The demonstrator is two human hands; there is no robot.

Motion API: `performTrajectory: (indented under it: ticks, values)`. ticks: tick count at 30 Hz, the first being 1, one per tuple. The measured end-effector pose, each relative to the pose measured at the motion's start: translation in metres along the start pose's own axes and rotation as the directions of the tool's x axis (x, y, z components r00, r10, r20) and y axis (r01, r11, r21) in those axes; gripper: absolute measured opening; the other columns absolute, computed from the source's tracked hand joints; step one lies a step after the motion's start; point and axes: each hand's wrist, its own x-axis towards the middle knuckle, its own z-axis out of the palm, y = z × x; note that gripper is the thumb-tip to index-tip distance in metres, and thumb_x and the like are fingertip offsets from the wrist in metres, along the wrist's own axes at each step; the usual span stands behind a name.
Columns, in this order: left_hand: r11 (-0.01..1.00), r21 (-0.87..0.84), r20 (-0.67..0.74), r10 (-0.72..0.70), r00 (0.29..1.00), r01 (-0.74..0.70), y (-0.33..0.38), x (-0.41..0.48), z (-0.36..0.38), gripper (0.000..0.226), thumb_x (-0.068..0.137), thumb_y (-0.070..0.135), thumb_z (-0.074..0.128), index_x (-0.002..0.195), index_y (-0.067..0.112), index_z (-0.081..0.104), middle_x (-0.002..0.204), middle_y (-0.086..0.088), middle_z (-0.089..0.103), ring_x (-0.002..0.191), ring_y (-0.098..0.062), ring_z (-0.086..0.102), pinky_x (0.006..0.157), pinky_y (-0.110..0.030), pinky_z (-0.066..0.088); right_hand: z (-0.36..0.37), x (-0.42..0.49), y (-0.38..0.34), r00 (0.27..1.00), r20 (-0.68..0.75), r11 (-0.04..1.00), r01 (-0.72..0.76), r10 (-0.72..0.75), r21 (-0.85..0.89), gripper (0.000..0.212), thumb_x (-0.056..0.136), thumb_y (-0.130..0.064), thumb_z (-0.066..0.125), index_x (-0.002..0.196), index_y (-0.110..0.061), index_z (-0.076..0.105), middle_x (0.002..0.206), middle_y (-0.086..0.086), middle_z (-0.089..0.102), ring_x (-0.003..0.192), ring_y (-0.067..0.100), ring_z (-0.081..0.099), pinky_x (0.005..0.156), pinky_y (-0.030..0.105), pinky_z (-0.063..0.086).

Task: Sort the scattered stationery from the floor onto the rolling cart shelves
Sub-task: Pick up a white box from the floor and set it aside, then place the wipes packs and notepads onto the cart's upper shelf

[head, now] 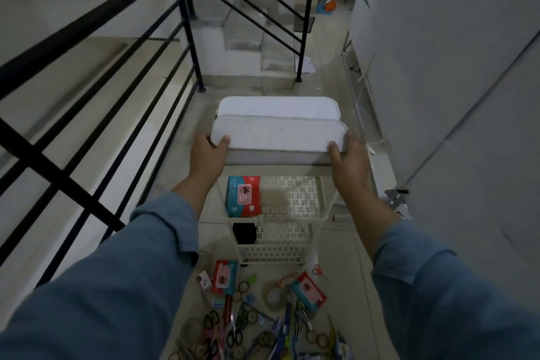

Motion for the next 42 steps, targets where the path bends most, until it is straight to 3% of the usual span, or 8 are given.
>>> performTrajectory:
  ticks: [4, 6, 8, 12, 19, 26, 33, 42]
  values:
    - [0.991, 0.123, 0.039, 0.056, 0.998, -0.061, -0.014, 0.001, 0.005, 0.046, 0.091, 0.033, 0.057, 0.122, 0.000, 0.049, 0.118, -0.016, 0.058, 0.104, -0.024, 0.055, 0.078, -0.028, 0.043, 0.006, 0.000, 0.007, 1.000, -0.015, 0.993, 0.005, -0.007, -0.121, 0.048, 0.094, -0.036, 0.046, 0.133, -0.008, 0.046, 0.128, 0.017, 0.054, 0.122, 0.032, 0.046, 0.103, 0.049, 0.036]
    - [0.958, 0.259, 0.027, 0.122, 0.992, -0.124, -0.016, 0.001, 0.005, 0.051, 0.092, 0.037, 0.053, 0.129, 0.003, 0.045, 0.128, -0.018, 0.051, 0.119, -0.032, 0.048, 0.095, -0.040, 0.044, 0.006, -0.004, 0.009, 1.000, 0.002, 0.985, -0.004, 0.005, -0.170, 0.050, 0.096, -0.035, 0.043, 0.139, -0.010, 0.039, 0.139, 0.015, 0.046, 0.133, 0.030, 0.035, 0.109, 0.053, 0.027]
    - [0.880, 0.434, 0.023, 0.202, 0.979, -0.191, -0.016, -0.003, 0.005, 0.057, 0.095, 0.038, 0.046, 0.142, 0.009, 0.033, 0.149, -0.015, 0.032, 0.140, -0.035, 0.022, 0.115, -0.049, 0.020, 0.004, -0.008, 0.010, 0.999, 0.043, 0.974, 0.000, 0.010, -0.226, 0.053, 0.098, -0.038, 0.038, 0.145, -0.014, 0.030, 0.148, 0.010, 0.035, 0.140, 0.030, 0.023, 0.112, 0.055, 0.019]
    - [0.676, 0.657, 0.186, 0.283, 0.941, -0.333, -0.013, -0.020, 0.012, 0.050, 0.100, 0.039, 0.029, 0.147, 0.021, 0.027, 0.158, -0.007, 0.013, 0.147, -0.027, 0.000, 0.117, -0.048, -0.001, -0.001, -0.015, 0.007, 0.987, 0.156, 0.949, 0.011, 0.040, -0.314, 0.057, 0.098, -0.043, 0.032, 0.149, -0.021, 0.019, 0.159, 0.003, 0.009, 0.145, 0.031, -0.001, 0.115, 0.056, 0.003]
    - [0.691, 0.533, 0.239, 0.431, 0.870, -0.489, -0.036, -0.085, 0.016, 0.044, 0.096, 0.032, 0.042, 0.136, 0.014, 0.043, 0.155, -0.007, 0.024, 0.143, -0.025, 0.024, 0.116, -0.044, 0.012, 0.005, -0.071, 0.008, 0.957, 0.222, 0.961, 0.223, -0.185, -0.163, 0.049, 0.097, -0.033, 0.040, 0.144, -0.022, 0.032, 0.158, 0.002, 0.011, 0.146, 0.028, -0.004, 0.115, 0.052, 0.001]
    - [0.693, 0.547, 0.455, 0.224, 0.862, -0.469, -0.113, -0.143, 0.002, 0.059, 0.090, 0.049, 0.024, 0.141, 0.023, 0.038, 0.157, 0.004, 0.016, 0.144, -0.012, 0.018, 0.117, -0.042, 0.005, 0.035, -0.170, 0.040, 0.931, 0.307, 0.978, 0.208, -0.198, 0.000, 0.042, 0.095, -0.024, 0.045, 0.136, -0.016, 0.043, 0.144, 0.006, 0.039, 0.142, 0.025, 0.019, 0.114, 0.031, 0.017]
    - [0.706, 0.586, 0.508, 0.062, 0.859, -0.398, -0.228, -0.157, 0.008, 0.047, 0.097, 0.040, 0.040, 0.137, 0.016, 0.042, 0.158, -0.006, 0.014, 0.137, -0.025, 0.033, 0.111, -0.040, 0.025, 0.105, -0.244, 0.119, 0.907, 0.397, 0.983, -0.078, 0.141, -0.169, 0.044, 0.096, -0.019, 0.047, 0.138, -0.007, 0.039, 0.140, 0.014, 0.042, 0.133, 0.029, 0.030, 0.108, 0.032, 0.025]
    - [0.826, 0.544, 0.452, -0.137, 0.882, -0.150, -0.509, -0.170, 0.145, 0.048, 0.098, 0.034, 0.041, 0.138, 0.007, 0.039, 0.153, -0.013, 0.024, 0.137, -0.028, 0.031, 0.108, -0.037, 0.030, 0.273, -0.308, 0.378, 0.801, 0.400, 0.886, -0.329, 0.445, -0.327, 0.041, 0.093, -0.017, 0.051, 0.131, -0.003, 0.046, 0.132, 0.022, 0.048, 0.122, 0.036, 0.044, 0.105, 0.041, 0.035]
